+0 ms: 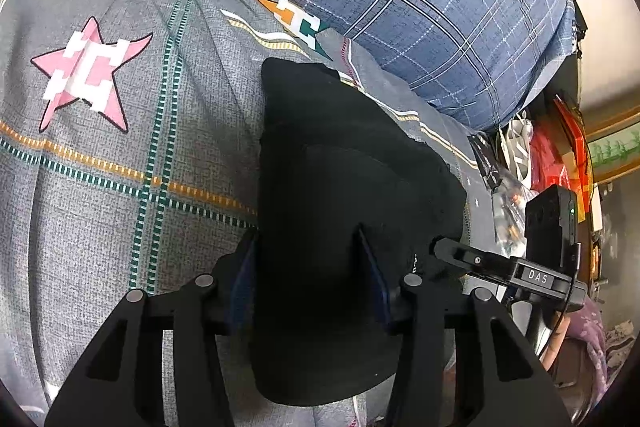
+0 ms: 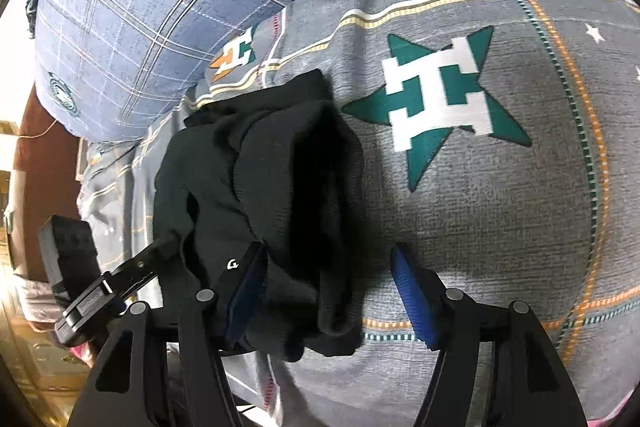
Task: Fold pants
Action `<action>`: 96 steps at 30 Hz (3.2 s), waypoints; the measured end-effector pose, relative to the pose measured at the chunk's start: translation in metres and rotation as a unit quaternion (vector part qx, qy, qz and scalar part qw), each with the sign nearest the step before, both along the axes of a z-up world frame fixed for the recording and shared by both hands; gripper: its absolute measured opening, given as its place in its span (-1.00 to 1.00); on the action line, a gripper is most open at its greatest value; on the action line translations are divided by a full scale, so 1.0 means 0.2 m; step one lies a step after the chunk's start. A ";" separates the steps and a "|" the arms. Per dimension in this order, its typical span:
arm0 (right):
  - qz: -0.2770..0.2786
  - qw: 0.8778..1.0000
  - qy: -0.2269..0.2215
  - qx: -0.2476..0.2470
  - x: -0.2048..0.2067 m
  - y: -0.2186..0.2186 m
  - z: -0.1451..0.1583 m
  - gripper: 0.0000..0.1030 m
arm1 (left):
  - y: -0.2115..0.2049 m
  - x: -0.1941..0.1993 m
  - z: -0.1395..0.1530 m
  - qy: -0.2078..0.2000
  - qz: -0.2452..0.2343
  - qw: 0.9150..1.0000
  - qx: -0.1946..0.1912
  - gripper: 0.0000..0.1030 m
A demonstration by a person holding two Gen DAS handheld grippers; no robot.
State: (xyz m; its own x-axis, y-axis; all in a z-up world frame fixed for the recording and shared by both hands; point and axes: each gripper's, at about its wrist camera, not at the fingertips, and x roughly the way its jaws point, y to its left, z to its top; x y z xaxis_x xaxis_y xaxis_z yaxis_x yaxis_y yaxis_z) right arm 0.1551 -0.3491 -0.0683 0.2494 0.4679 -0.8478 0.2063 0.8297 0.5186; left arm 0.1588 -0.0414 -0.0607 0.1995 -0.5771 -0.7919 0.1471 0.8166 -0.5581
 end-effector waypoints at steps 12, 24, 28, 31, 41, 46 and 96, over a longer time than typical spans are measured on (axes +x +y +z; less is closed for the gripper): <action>0.027 1.000 0.007 -0.009 0.01 0.08 -0.03 0.09 | 0.01 0.01 -0.05 0.014 0.008 1.000 -0.015 -0.15; 0.092 0.993 -0.077 -0.006 -0.02 0.26 0.15 -0.52 | 0.14 -0.12 0.19 -0.051 0.014 0.998 -0.033 -0.58; 0.111 0.988 -0.105 0.005 -0.03 0.35 0.22 -0.52 | 0.26 -0.16 0.24 -0.067 0.030 0.997 -0.033 -0.57; 0.126 0.984 -0.123 0.012 -0.05 0.44 0.25 -0.52 | 0.35 -0.19 0.25 -0.080 0.046 0.995 -0.030 -0.58; 0.125 0.989 -0.076 -0.035 -0.02 0.65 0.03 -0.30 | 0.41 -0.14 0.00 -0.052 0.083 0.992 0.075 -0.16; 0.072 0.989 -0.128 -0.010 -0.19 0.55 0.15 -0.15 | 0.49 -0.32 0.04 -0.089 0.102 0.987 0.090 0.15; 0.000 0.933 -0.316 -0.174 -0.93 0.74 0.43 0.55 | 0.45 -0.94 0.26 -0.331 0.161 0.886 0.280 0.67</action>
